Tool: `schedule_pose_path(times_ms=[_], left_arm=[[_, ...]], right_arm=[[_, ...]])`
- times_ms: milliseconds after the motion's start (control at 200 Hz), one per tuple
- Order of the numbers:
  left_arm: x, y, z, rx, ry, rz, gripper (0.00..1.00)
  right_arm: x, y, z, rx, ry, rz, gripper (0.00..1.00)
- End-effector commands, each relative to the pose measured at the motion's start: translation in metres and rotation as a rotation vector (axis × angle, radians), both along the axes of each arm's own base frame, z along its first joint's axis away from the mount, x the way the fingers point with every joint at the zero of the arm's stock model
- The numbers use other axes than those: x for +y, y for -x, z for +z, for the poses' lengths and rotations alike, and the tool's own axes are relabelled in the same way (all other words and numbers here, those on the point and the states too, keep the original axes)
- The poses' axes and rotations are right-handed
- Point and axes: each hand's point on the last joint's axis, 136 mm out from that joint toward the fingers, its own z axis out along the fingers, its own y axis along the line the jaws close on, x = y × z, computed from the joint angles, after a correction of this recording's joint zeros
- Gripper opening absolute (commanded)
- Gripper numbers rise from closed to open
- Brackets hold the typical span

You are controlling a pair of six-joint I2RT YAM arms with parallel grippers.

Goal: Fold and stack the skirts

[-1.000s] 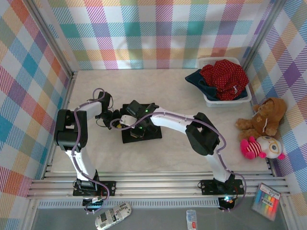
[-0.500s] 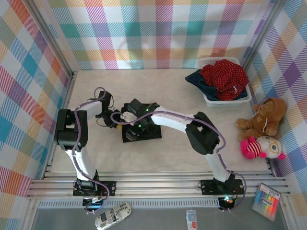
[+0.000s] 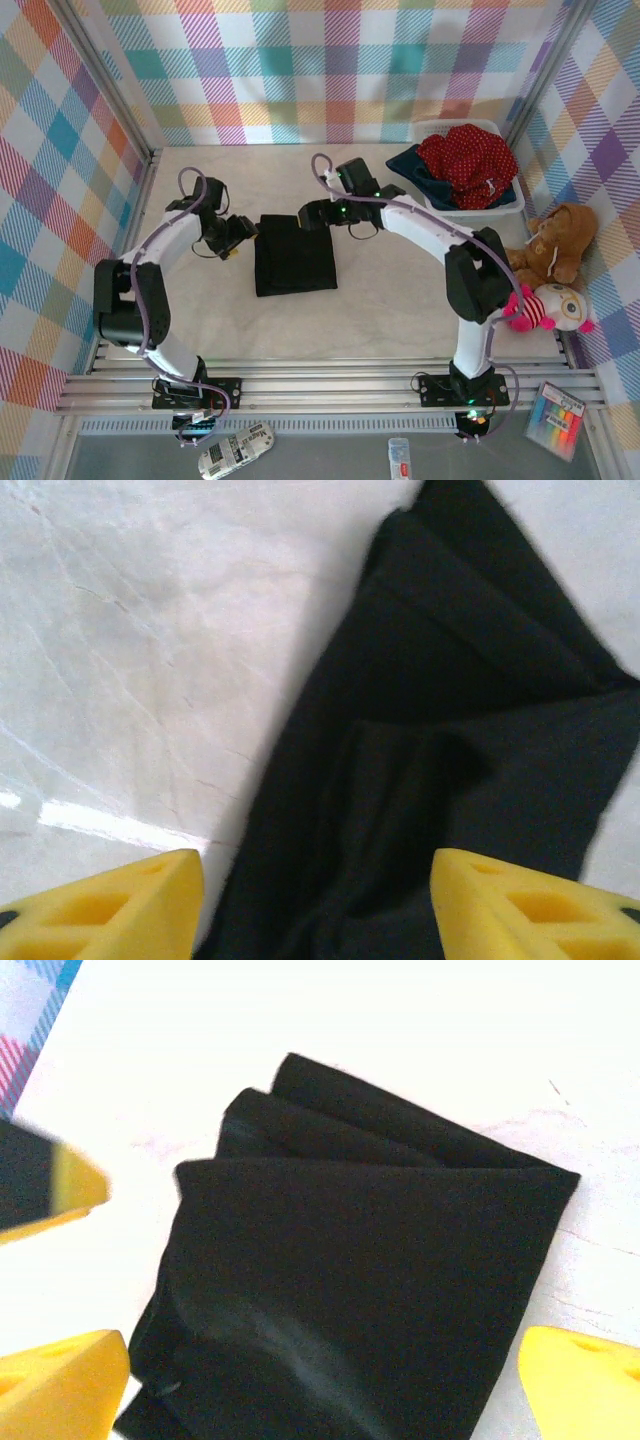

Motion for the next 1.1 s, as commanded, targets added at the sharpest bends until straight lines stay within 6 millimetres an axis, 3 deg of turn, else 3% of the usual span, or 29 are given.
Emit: schedule_pose_path(times_ms=[0, 135, 200, 245, 350, 500, 585, 680, 800, 875, 940, 1015, 1095], left_arm=[[-0.028, 0.01, 0.02, -0.025, 0.066, -0.014, 0.68], [-0.091, 0.004, 0.044, -0.11, 0.294, -0.064, 0.71], [-0.116, 0.004, 0.044, -0.106, 0.355, -0.075, 0.71], [-0.123, 0.005, 0.036, -0.081, 0.354, -0.035, 0.7], [-0.121, 0.0, 0.005, -0.068, 0.34, 0.099, 0.69], [-0.094, 0.002, -0.047, -0.004, 0.22, 0.188, 0.69], [-0.074, 0.011, -0.073, 0.049, 0.12, 0.196, 0.69], [-0.055, 0.015, -0.09, 0.07, 0.057, 0.202, 0.69], [-0.032, 0.014, -0.098, 0.074, -0.073, 0.136, 0.71], [-0.033, 0.005, -0.099, 0.064, -0.114, 0.039, 0.71], [-0.047, -0.008, -0.097, 0.042, -0.097, -0.069, 0.72], [-0.067, -0.024, -0.09, 0.012, -0.068, -0.186, 0.72], [-0.088, -0.045, -0.063, -0.059, -0.009, -0.255, 0.74]], right_arm=[[0.026, -0.001, -0.009, 0.162, -0.114, 0.017, 0.99], [0.051, 0.001, -0.018, 0.287, -0.206, 0.096, 0.99], [0.059, 0.0, -0.025, 0.335, -0.229, 0.116, 0.99], [0.061, -0.004, -0.033, 0.351, -0.222, 0.094, 0.99], [0.048, -0.023, -0.06, 0.388, -0.168, -0.048, 0.99], [0.028, -0.041, -0.09, 0.473, -0.182, -0.223, 0.99], [0.017, -0.039, -0.102, 0.511, -0.161, -0.279, 0.99], [0.005, -0.028, -0.109, 0.531, -0.142, -0.329, 0.99], [-0.012, -0.003, -0.116, 0.589, -0.177, -0.428, 0.99], [-0.019, 0.014, -0.115, 0.632, -0.257, -0.509, 0.99], [-0.021, 0.035, -0.119, 0.678, -0.318, -0.582, 0.99], [-0.012, 0.052, -0.109, 0.678, -0.401, -0.602, 0.99], [-0.006, 0.057, -0.087, 0.61, -0.479, -0.598, 0.99]])
